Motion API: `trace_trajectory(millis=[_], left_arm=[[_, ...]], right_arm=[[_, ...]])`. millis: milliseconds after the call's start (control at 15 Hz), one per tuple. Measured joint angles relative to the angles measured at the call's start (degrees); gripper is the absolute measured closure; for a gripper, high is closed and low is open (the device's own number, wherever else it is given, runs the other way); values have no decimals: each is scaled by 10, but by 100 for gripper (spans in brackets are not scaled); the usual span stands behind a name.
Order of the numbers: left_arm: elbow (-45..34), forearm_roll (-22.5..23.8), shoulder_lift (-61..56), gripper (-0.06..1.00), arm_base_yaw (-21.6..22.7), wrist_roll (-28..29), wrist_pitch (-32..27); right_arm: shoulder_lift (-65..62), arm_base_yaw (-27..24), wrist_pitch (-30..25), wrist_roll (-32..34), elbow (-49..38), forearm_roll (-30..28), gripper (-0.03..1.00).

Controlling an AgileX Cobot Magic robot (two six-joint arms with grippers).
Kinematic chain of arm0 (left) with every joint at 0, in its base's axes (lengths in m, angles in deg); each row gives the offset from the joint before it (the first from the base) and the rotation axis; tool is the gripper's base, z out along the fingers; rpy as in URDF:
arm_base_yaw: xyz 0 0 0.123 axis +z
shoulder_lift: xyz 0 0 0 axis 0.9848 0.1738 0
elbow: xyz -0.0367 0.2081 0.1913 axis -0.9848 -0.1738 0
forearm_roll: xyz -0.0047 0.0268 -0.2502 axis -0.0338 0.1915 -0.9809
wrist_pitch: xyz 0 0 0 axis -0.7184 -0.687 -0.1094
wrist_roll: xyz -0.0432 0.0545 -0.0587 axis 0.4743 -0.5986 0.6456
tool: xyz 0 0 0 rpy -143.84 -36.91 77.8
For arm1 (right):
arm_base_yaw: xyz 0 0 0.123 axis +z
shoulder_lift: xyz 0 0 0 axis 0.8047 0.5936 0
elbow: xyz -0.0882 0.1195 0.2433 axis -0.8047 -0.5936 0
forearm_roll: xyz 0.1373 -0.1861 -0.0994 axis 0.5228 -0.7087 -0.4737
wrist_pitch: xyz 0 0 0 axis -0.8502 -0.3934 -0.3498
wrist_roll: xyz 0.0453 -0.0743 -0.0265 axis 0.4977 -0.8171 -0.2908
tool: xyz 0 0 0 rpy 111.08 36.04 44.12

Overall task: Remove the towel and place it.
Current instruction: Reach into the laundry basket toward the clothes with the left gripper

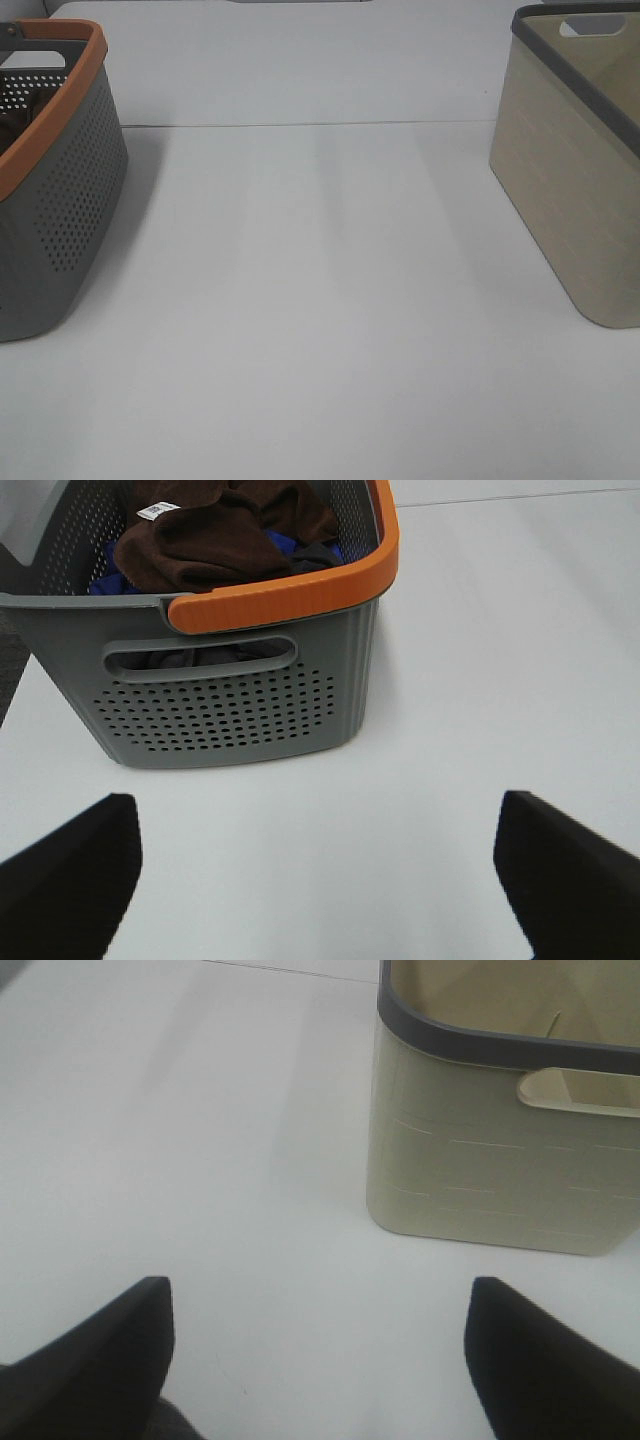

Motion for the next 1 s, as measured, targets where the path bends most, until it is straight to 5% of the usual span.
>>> trace_trajectory(millis=[1000], left_arm=[[0,-3,0,4,0,1,0]], right_arm=[[0,0,0,0,0,-1,20]])
